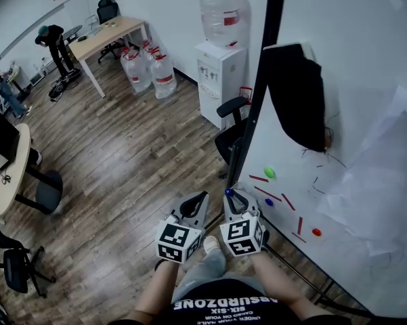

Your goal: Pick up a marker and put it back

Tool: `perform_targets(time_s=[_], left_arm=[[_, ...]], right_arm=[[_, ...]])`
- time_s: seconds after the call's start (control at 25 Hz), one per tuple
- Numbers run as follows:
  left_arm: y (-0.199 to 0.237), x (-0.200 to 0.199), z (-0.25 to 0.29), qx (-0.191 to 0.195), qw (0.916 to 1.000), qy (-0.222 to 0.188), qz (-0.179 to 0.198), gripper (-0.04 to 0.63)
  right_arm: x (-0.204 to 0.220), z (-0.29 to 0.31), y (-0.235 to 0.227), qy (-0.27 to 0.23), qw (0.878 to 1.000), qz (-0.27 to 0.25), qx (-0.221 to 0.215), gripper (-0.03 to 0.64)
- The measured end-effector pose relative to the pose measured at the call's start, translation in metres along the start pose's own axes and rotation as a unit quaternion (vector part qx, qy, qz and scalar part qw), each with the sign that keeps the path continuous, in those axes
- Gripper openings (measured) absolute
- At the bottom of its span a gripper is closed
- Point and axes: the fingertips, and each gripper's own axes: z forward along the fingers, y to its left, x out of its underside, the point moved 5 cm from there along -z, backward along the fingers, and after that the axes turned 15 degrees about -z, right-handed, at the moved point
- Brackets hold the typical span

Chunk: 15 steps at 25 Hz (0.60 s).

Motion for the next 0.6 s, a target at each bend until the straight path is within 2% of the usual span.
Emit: perform_targets(time_s=[0.32, 0.6], left_arm=[[-0.008, 0.003, -0.007, 0.005, 1.0000, -0.004, 0.003, 0.008], [-0.016, 0.003, -0.018, 0.007, 0.9999, -0.008, 0.008, 0.008]], right_arm=[[-0.009, -0.016, -0.008, -0.021, 0.999, 0.012, 0.022, 0.064], [-0.026, -0.039, -0.017, -0.064, 0.997, 0.024, 0.042, 0.064]])
